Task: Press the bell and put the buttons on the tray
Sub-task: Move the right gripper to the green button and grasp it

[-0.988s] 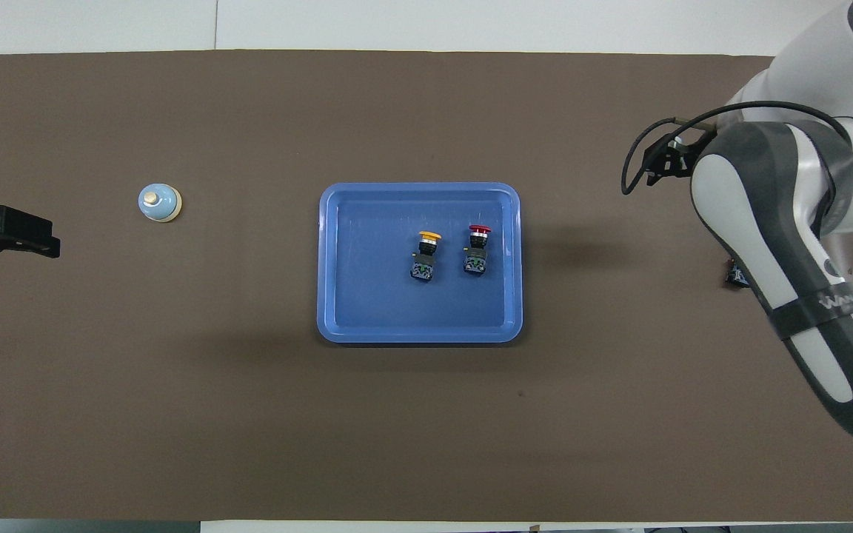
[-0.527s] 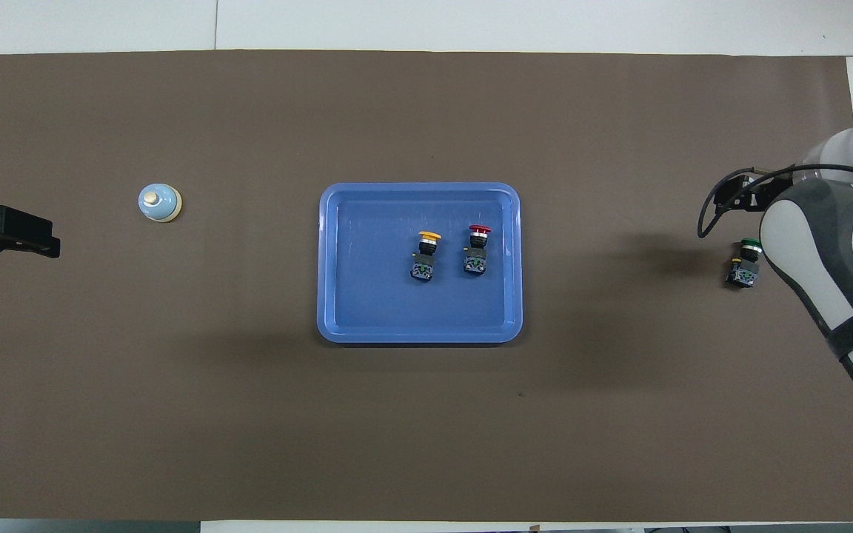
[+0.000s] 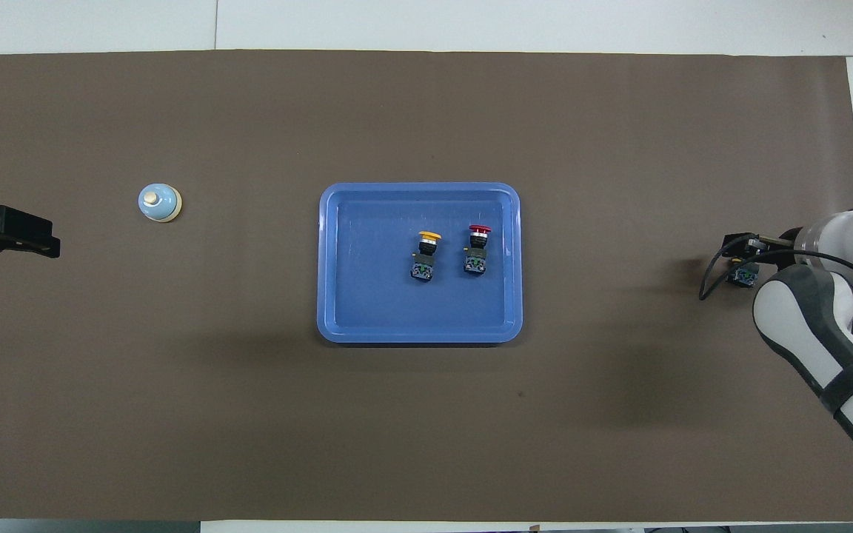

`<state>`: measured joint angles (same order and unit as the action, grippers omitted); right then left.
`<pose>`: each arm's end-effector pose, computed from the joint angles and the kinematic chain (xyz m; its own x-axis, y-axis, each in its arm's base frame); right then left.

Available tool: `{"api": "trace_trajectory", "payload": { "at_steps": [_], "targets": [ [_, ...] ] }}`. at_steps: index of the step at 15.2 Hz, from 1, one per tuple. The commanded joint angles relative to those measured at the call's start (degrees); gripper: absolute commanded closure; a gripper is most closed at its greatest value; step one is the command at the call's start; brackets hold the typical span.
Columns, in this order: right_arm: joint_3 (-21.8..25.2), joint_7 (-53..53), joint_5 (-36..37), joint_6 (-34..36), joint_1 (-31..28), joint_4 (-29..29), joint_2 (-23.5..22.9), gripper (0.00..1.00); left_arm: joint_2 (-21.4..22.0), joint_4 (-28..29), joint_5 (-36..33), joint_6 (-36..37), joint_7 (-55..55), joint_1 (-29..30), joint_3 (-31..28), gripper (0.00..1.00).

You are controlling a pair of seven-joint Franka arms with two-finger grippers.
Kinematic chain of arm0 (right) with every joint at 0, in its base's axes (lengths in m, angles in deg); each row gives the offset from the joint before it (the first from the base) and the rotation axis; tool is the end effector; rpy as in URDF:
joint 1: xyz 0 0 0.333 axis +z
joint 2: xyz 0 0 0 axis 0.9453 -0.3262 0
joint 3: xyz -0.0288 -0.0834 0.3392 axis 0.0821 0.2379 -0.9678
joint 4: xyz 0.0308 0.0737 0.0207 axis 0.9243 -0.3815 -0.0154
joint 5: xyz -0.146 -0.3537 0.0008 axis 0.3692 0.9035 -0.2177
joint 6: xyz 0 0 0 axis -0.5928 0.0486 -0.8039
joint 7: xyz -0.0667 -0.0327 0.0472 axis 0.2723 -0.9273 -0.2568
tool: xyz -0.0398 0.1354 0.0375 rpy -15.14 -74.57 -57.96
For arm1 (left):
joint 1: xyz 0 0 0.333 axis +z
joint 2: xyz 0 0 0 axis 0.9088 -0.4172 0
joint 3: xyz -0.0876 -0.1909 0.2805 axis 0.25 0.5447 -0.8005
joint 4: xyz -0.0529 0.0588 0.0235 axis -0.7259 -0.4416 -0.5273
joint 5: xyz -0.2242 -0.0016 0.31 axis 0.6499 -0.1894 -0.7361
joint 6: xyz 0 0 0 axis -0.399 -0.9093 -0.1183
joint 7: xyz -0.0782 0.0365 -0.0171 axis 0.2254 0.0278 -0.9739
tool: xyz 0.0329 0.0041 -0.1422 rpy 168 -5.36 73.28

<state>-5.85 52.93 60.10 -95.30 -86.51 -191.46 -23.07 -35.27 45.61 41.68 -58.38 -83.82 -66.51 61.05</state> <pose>0.5345 -0.1267 0.3128 0.9479 -0.3041 0.0954 -0.3078 -0.9511 0.0263 0.5277 -0.0070 0.5919 0.9971 0.0049 -0.0760 0.0056 -0.9999 0.0093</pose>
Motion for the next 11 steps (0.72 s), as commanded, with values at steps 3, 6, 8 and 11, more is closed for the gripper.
{"api": "trace_trajectory", "payload": {
  "at_steps": [3,6,8,11],
  "targets": [
    [-0.9,1.8,0.4,-5.8,-1.6,-4.5,0.8,0.0,1.3,1.1,-0.6,-0.2,-0.6,-0.2,-0.1,0.0],
    [-0.9,2.6,0.4,-5.9,-1.7,-4.4,0.4,0.25,1.3,1.1,-0.6,-0.2,-0.6,-0.2,-0.1,0.0],
    [-0.9,3.0,0.3,-5.8,-1.7,-4.5,0.4,0.72,1.3,1.1,-0.6,-0.2,-0.6,-0.2,-0.1,0.0],
    [-1.0,3.6,0.2,-5.8,-1.6,-4.4,0.4,1.0,1.3,1.1,-0.6,-0.2,-0.6,-0.2,-0.1,0.0]
  ]
}}
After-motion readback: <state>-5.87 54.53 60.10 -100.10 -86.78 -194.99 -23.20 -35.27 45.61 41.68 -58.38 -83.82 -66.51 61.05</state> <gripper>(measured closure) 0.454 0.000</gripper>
